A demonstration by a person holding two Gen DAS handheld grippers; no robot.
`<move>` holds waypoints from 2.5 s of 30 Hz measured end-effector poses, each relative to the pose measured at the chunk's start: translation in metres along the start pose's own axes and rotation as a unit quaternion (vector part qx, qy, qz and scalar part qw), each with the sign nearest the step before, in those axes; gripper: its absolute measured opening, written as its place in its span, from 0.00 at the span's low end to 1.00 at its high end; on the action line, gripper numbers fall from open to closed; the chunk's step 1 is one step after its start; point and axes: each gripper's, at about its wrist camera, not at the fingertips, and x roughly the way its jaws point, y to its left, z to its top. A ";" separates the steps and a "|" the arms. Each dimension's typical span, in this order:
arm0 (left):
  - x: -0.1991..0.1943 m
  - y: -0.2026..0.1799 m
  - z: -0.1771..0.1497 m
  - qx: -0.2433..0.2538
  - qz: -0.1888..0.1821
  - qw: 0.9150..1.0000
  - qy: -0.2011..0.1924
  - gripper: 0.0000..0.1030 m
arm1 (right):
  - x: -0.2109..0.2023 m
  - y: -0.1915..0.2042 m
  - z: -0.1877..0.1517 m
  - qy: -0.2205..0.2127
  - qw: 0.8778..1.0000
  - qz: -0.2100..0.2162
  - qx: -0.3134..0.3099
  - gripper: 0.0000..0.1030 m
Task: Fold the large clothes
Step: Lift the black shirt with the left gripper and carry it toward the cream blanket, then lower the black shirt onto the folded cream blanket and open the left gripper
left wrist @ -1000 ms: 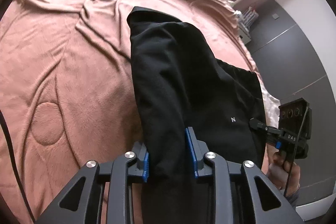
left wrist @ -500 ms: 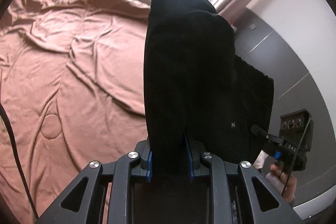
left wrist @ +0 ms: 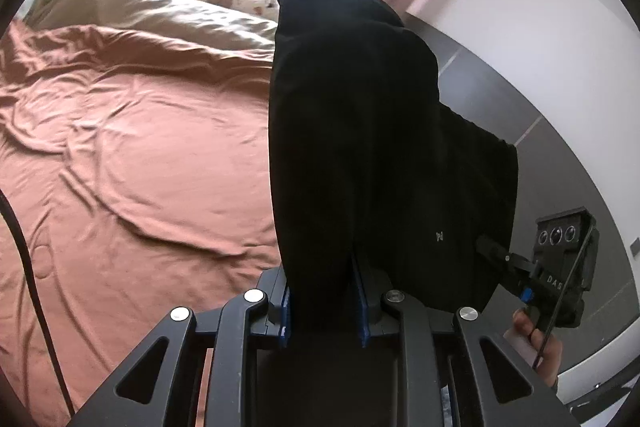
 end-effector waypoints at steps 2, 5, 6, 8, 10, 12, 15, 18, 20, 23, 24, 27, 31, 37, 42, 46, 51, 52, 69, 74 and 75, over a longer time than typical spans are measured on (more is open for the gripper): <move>0.007 -0.023 -0.001 0.006 -0.006 1.000 0.000 0.25 | -0.023 -0.002 -0.001 -0.010 1.000 -0.009 -0.004 0.10; 0.024 -0.058 -0.003 0.017 -0.016 1.000 0.003 0.25 | -0.052 -0.005 -0.001 -0.024 0.999 -0.022 -0.008 0.10; 0.030 -0.069 -0.003 0.021 -0.019 1.000 0.004 0.25 | -0.064 -0.009 -0.001 -0.029 0.999 -0.027 -0.010 0.10; 0.041 -0.090 -0.006 0.023 -0.026 0.999 0.008 0.25 | -0.084 -0.013 -0.001 -0.037 0.999 -0.037 -0.013 0.10; 0.056 -0.108 -0.008 0.024 -0.034 0.999 0.016 0.25 | -0.103 -0.022 0.003 -0.041 0.998 -0.045 -0.013 0.10; 0.071 -0.127 -0.011 0.028 -0.041 0.998 0.024 0.25 | -0.120 -0.027 0.007 -0.046 0.997 -0.057 -0.013 0.10; 0.093 -0.154 -0.017 0.031 -0.050 0.998 0.035 0.25 | -0.142 -0.033 0.012 -0.053 0.996 -0.074 -0.015 0.10; 0.114 -0.178 -0.023 0.034 -0.058 0.996 0.050 0.25 | -0.156 -0.033 0.018 -0.055 0.994 -0.092 -0.017 0.10; 0.132 -0.193 -0.026 0.031 -0.066 0.995 0.063 0.25 | -0.168 -0.033 0.020 -0.054 0.993 -0.103 -0.019 0.10; 0.154 -0.205 -0.027 0.030 -0.073 0.994 0.076 0.25 | -0.177 -0.031 0.024 -0.051 0.991 -0.122 -0.019 0.10; 0.161 -0.208 -0.027 0.030 -0.076 0.993 0.080 0.25 | -0.179 -0.030 0.026 -0.050 0.991 -0.127 -0.018 0.10; 0.187 -0.214 -0.026 0.024 -0.083 0.991 0.098 0.25 | -0.182 -0.030 0.033 -0.042 0.989 -0.142 -0.013 0.10; 0.221 -0.213 -0.028 0.015 -0.086 0.988 0.125 0.25 | -0.172 -0.030 0.039 -0.029 0.986 -0.163 -0.004 0.10; 0.276 -0.190 -0.027 -0.013 -0.083 0.984 0.158 0.25 | -0.137 -0.041 0.051 -0.003 0.980 -0.198 0.015 0.10; 0.320 -0.163 -0.026 -0.032 -0.077 0.978 0.191 0.25 | -0.091 -0.045 0.065 0.020 0.973 -0.230 0.018 0.10; 0.348 -0.148 -0.024 -0.039 -0.070 0.975 0.207 0.25 | -0.062 -0.056 0.078 0.033 0.969 -0.241 0.037 0.10; 0.385 -0.128 -0.025 -0.044 -0.064 0.967 0.241 0.30 | -0.029 -0.082 0.091 0.047 0.952 -0.291 0.083 0.22; 0.393 -0.125 -0.026 -0.039 -0.061 0.966 0.250 0.32 | -0.023 -0.087 0.089 0.053 0.942 -0.317 0.096 0.30; 0.395 -0.084 -0.013 -0.015 -0.043 0.971 0.234 0.59 | -0.171 -0.023 -0.056 -0.087 0.917 -0.335 0.200 0.56; 0.411 -0.085 -0.011 -0.003 -0.054 0.968 0.244 0.59 | -0.183 -0.027 -0.107 -0.100 0.920 -0.285 0.250 0.56; 0.414 -0.085 -0.009 -0.003 -0.054 0.968 0.244 0.58 | -0.181 -0.030 -0.112 -0.101 0.921 -0.276 0.256 0.56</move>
